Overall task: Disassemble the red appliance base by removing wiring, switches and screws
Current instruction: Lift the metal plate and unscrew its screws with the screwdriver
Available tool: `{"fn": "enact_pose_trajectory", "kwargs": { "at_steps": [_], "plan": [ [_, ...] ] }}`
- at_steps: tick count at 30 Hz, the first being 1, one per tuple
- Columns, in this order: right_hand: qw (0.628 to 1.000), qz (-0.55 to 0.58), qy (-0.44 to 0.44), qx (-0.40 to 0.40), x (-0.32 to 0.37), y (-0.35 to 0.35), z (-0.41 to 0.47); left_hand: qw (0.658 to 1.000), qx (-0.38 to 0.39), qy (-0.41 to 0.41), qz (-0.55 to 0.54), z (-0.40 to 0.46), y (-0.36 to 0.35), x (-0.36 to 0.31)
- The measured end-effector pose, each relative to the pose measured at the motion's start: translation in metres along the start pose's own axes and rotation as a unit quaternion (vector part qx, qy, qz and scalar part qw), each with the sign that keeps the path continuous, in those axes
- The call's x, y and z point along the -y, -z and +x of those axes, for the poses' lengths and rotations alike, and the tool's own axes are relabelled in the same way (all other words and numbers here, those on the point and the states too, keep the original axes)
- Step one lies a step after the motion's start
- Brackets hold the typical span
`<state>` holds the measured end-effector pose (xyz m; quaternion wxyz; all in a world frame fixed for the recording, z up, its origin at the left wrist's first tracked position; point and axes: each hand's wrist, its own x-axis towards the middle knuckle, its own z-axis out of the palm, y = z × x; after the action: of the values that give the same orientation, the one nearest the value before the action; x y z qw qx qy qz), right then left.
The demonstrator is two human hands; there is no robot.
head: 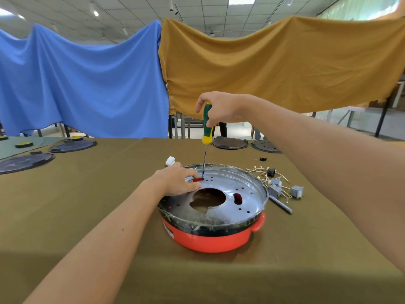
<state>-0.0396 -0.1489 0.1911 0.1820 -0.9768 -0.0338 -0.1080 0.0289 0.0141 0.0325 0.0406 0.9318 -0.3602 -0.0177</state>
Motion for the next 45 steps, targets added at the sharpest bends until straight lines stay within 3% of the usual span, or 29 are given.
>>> {"fn": "enact_pose_trajectory", "kwargs": {
  "at_steps": [3, 8, 18, 24, 34, 40, 45],
  "plan": [
    [1.000, 0.009, -0.014, -0.001, -0.0012, -0.0036, 0.0029, 1.000, -0.001, 0.000, -0.003, -0.0002, 0.0004, 0.0000],
    [0.990, -0.136, -0.016, -0.046, -0.0036, -0.0094, 0.0063, 1.000, -0.002, -0.004, -0.004, 0.0007, 0.0000, 0.0009],
    [1.000, 0.009, 0.004, -0.006, 0.0013, -0.0019, -0.0009, 1.000, -0.003, -0.009, -0.005, 0.0040, -0.0017, 0.0034],
    [0.984, -0.175, -0.022, -0.041, -0.0020, -0.0082, 0.0048, 1.000, -0.005, -0.007, -0.007, 0.0041, -0.0021, 0.0038],
    [0.999, 0.031, 0.001, -0.009, -0.0008, -0.0026, 0.0015, 1.000, -0.002, -0.008, -0.006, 0.0053, -0.0026, 0.0033],
    [0.989, -0.143, -0.020, -0.040, -0.0046, -0.0080, 0.0072, 1.000, -0.007, -0.010, -0.008, 0.0045, -0.0029, 0.0028],
    [0.997, -0.066, 0.014, -0.036, -0.0049, -0.0068, 0.0043, 1.000, -0.004, -0.009, -0.007, 0.0041, -0.0023, 0.0023]
  ]
}}
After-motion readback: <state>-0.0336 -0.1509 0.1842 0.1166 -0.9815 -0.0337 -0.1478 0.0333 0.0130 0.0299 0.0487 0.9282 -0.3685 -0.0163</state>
